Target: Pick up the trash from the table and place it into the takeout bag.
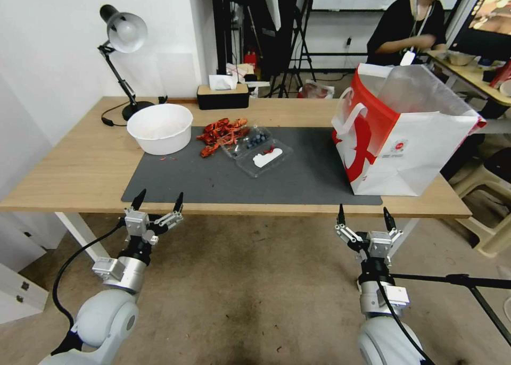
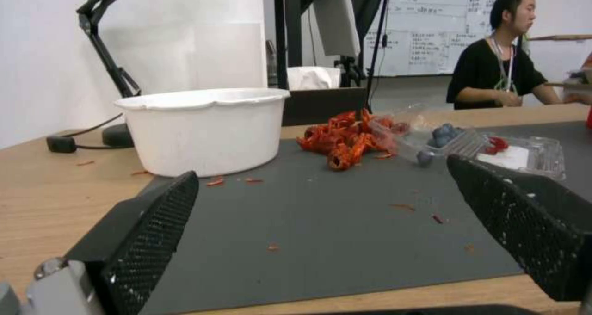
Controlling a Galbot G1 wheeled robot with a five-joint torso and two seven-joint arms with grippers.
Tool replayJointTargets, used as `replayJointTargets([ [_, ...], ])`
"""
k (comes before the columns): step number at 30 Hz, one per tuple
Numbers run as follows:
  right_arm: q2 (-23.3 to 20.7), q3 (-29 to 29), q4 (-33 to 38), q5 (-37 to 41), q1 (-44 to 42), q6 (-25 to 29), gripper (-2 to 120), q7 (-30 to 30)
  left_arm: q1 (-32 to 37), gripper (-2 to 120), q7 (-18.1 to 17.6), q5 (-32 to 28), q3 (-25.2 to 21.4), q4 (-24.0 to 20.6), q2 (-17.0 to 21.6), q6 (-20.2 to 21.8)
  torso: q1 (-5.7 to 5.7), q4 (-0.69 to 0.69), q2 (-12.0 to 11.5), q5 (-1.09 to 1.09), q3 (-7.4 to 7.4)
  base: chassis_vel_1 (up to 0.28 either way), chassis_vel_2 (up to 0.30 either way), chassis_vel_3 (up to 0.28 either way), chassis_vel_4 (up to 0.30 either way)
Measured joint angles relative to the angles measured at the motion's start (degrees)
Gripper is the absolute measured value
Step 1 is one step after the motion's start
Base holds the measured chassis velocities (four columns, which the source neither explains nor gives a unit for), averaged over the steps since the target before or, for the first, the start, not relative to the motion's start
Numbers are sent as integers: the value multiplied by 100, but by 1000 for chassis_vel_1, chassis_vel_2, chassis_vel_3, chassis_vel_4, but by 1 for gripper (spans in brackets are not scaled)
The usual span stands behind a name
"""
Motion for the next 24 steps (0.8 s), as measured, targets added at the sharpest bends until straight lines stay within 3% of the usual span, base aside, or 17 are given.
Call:
replayJointTargets([
  [24,0,0,0,0,0,-1,100,0,0,100,0,0,1,0,0,5,0,0,0,0,0,0,0,0,0],
])
